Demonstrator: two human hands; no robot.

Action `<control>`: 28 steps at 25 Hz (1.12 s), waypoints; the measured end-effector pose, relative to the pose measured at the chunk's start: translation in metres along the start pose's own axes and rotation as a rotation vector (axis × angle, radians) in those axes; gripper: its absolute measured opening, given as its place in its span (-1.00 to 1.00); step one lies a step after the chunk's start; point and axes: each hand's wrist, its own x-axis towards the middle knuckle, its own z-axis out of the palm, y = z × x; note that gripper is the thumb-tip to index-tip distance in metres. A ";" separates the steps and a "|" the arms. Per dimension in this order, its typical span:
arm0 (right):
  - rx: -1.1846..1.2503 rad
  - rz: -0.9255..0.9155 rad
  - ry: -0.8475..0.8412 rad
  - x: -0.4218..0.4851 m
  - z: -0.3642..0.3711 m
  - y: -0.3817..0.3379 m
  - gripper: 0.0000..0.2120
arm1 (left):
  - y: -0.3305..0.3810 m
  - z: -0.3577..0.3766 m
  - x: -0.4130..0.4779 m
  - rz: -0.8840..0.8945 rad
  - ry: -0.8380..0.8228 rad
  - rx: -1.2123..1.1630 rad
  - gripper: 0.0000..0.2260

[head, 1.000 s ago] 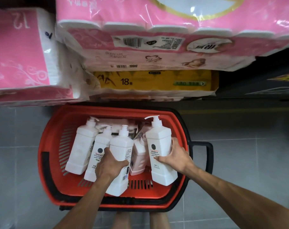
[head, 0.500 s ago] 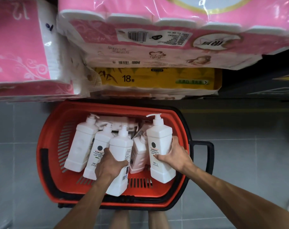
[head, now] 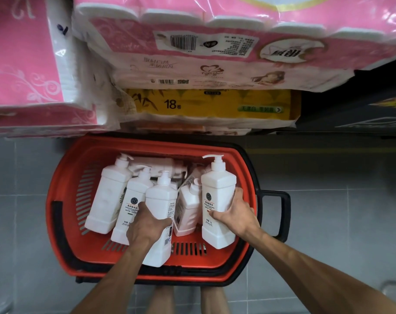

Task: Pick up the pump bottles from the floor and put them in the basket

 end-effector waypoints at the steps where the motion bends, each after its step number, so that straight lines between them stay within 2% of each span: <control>1: -0.003 0.004 0.001 -0.001 0.001 0.000 -0.20 | 0.000 0.000 -0.001 0.001 -0.002 -0.003 -0.35; 4: -0.010 0.066 -0.004 -0.001 0.003 0.003 -0.24 | -0.003 -0.002 -0.001 0.040 0.015 -0.015 -0.44; 7: -0.281 0.094 -0.070 -0.008 -0.001 0.005 -0.42 | -0.002 -0.018 -0.004 0.107 0.059 -0.090 -0.68; 10: -0.533 0.020 -0.160 -0.019 -0.008 -0.007 -0.53 | 0.005 -0.036 -0.010 0.217 0.075 -0.014 -0.66; 12: -0.628 -0.063 -0.163 -0.026 -0.014 -0.023 -0.57 | 0.014 -0.045 -0.015 0.295 0.084 0.028 -0.63; 17: -0.706 -0.259 -0.019 -0.055 -0.038 -0.071 -0.56 | 0.047 -0.065 -0.049 0.471 0.153 0.205 -0.56; 21: -0.651 -0.238 0.105 -0.099 -0.084 -0.112 -0.50 | 0.076 -0.102 -0.106 0.625 0.221 0.344 -0.56; 24: -0.618 -0.191 0.167 -0.137 -0.131 -0.153 -0.44 | 0.100 -0.146 -0.147 0.746 0.278 0.359 -0.55; 28: -0.602 -0.227 0.313 -0.195 -0.181 -0.208 -0.45 | 0.134 -0.215 -0.202 0.840 0.368 0.436 -0.50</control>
